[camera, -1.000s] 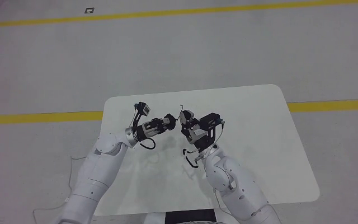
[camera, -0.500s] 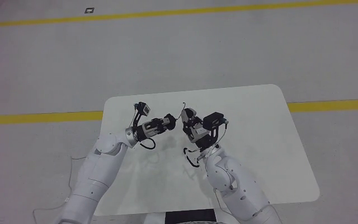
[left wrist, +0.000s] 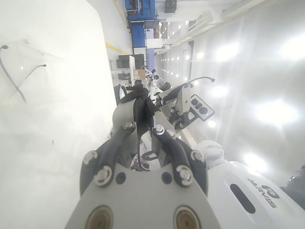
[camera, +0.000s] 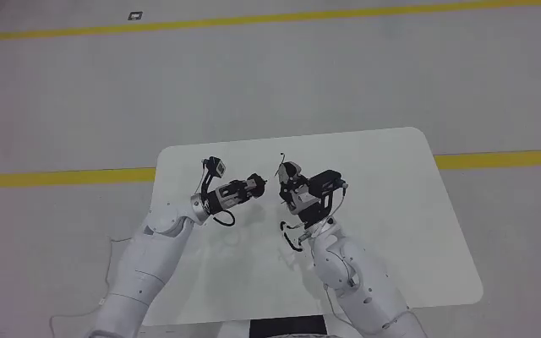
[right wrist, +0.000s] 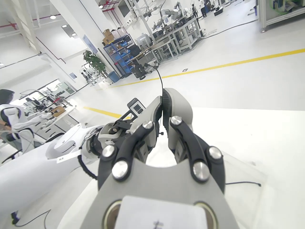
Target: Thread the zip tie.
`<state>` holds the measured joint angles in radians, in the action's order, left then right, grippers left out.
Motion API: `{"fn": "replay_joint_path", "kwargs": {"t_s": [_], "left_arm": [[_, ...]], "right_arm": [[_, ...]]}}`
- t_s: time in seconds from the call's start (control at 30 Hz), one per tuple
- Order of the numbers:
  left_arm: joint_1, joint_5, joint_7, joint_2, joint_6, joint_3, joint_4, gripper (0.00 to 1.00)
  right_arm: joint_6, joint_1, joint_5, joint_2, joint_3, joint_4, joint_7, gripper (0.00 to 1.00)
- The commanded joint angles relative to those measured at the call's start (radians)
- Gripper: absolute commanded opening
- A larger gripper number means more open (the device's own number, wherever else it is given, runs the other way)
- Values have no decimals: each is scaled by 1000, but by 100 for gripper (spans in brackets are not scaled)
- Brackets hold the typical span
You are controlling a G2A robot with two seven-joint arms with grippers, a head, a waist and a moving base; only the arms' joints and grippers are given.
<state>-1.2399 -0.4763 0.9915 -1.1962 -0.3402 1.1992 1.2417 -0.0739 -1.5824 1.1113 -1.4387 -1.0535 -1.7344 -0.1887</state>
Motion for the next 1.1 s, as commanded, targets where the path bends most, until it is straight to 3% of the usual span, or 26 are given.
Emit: {"fn": "replay_joint_path", "kwargs": {"t_s": [0.0,0.23,0.5,0.63,0.93,1.07], "left_arm": [[2,-2,8,-1,0,3,-10,0],[11,-2,101,-6,0,19,-23,0],[36,-9,221,-23,0,57,-67,0],[48,-7,248,-36,0,74,-88,0],[62,12,396,-62,0,116,-106,0],[59,50,399,-69,0,114,-90,0]], "right_arm": [[11,-6,20,1,1,-1,-9,0],[48,-9,52,0,15,15,-26,0],[90,-3,44,-4,24,26,-46,0],[92,-4,39,-4,23,23,-57,0],[92,-4,39,-4,23,23,-57,0],[92,-4,39,-4,23,23,-57,0]]}}
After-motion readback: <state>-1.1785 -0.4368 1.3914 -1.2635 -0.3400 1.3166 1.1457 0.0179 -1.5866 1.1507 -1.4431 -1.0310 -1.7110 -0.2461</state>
